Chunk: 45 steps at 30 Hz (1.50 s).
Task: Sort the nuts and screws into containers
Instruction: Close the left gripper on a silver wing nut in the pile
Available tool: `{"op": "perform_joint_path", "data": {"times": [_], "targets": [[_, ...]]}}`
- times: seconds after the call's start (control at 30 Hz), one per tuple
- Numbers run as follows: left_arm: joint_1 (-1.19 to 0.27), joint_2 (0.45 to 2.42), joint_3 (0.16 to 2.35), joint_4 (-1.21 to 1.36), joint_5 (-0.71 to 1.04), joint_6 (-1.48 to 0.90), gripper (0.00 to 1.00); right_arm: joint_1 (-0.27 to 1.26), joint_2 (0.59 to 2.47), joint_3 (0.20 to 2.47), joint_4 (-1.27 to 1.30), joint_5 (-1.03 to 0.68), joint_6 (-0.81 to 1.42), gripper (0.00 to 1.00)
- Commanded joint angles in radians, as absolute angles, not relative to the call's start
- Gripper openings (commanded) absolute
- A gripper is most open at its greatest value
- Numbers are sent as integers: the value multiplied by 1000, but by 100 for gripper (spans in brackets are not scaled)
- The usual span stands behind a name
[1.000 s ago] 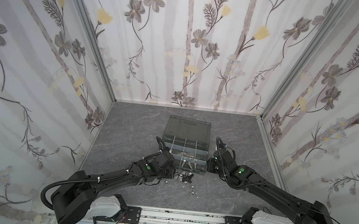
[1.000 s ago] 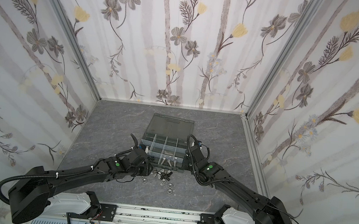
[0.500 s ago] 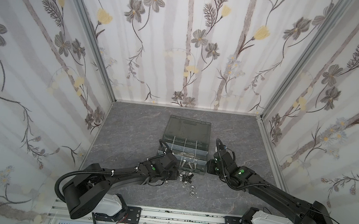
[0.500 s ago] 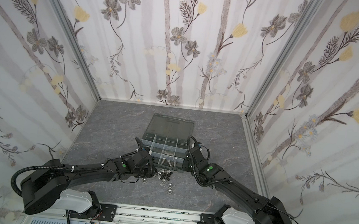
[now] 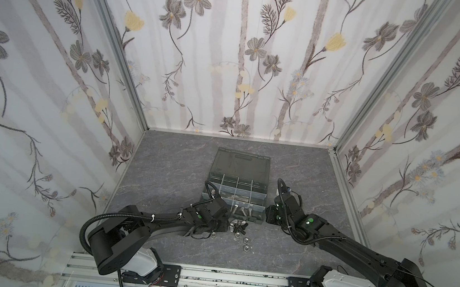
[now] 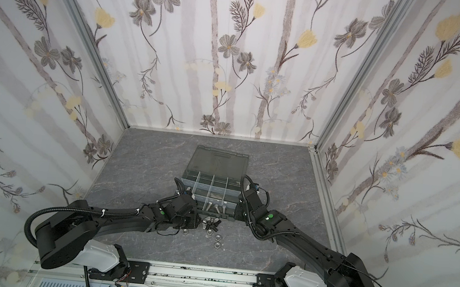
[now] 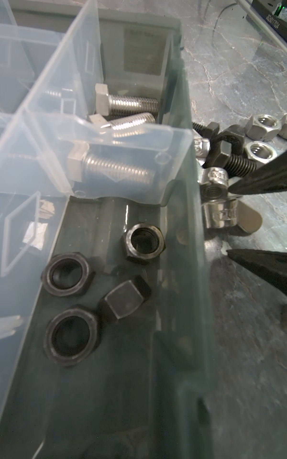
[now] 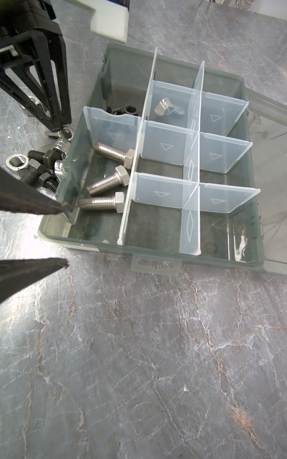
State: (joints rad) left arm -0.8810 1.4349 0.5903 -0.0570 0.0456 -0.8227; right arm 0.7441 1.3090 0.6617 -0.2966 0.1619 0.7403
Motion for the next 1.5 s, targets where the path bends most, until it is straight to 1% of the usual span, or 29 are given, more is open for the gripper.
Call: {"op": "perform_joint_path", "data": {"times": [0.0, 0.4, 0.7, 0.9, 1.2, 1.47], "targets": [[-882, 1445, 594, -35, 24, -833, 38, 745, 1304, 658, -252, 166, 753, 31], [-882, 1504, 604, -17, 34, -821, 34, 741, 1299, 655, -253, 165, 755, 32], [-885, 1522, 602, -17, 34, -813, 27, 739, 1289, 649, -254, 166, 758, 32], [-888, 1523, 596, -17, 37, -803, 24, 738, 1282, 644, -255, 166, 761, 31], [-891, 1495, 566, -20, 37, -796, 19, 738, 1266, 638, -258, 170, 764, 32], [-891, 1433, 529, -30, 30, -796, 17, 736, 1259, 634, -261, 170, 767, 32]]}}
